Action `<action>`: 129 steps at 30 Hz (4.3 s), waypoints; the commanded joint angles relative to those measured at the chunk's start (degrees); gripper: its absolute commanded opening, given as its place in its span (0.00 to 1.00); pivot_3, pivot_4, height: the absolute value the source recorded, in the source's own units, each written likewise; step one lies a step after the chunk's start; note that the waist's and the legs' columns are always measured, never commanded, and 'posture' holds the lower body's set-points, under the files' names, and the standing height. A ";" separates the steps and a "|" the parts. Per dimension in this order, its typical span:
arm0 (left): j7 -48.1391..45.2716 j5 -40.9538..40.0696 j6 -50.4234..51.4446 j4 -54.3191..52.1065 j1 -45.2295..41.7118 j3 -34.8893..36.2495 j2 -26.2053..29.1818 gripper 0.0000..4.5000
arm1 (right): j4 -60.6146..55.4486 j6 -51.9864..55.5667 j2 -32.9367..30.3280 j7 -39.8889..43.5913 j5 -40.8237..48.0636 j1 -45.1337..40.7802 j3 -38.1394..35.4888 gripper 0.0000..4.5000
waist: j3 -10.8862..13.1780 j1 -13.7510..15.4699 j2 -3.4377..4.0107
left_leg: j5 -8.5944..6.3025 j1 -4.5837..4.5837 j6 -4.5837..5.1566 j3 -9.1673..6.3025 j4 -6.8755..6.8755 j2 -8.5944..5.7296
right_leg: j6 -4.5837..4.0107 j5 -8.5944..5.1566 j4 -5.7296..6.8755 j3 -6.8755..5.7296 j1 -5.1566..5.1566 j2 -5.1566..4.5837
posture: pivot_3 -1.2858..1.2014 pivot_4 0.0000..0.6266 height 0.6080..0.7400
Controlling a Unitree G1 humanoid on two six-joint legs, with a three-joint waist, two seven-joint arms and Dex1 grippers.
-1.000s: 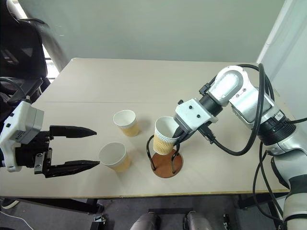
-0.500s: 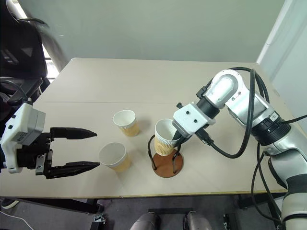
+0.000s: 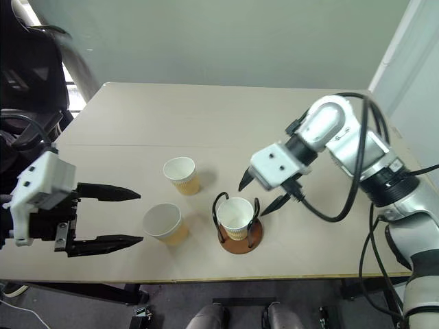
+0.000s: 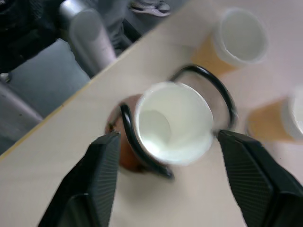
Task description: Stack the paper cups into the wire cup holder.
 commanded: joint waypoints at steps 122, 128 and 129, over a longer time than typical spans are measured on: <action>-21.46 1.24 -66.49 56.55 -94.66 -107.84 -26.53 0.76 | -44.95 52.88 -30.44 -26.22 40.53 49.37 -78.07 0.75 | 0.15 1.48 0.43 | -0.95 -1.02 2.46 1.48 2.08 -0.65 | 3.67 0.57 -0.93 1.91 0.15 -0.25 | 0.52 0.24 1.00; -21.46 1.90 -66.77 58.78 -94.50 -105.95 -27.25 1.00 | -44.70 52.29 -30.47 -26.24 40.32 49.71 -77.88 0.75 | 0.15 1.50 0.43 | -0.98 -1.03 2.51 1.51 2.10 -0.67 | 3.71 0.55 -0.93 1.94 0.15 -0.26 | 0.52 0.24 1.00; -21.46 1.90 -65.65 60.70 -94.35 -103.90 -27.88 1.00 | -44.48 51.93 -30.47 -26.13 40.03 49.74 -77.57 0.75 | 0.15 1.49 0.43 | -0.98 -1.03 2.52 1.51 2.11 -0.67 | 3.72 0.55 -0.93 1.95 0.16 -0.27 | 0.52 0.24 1.00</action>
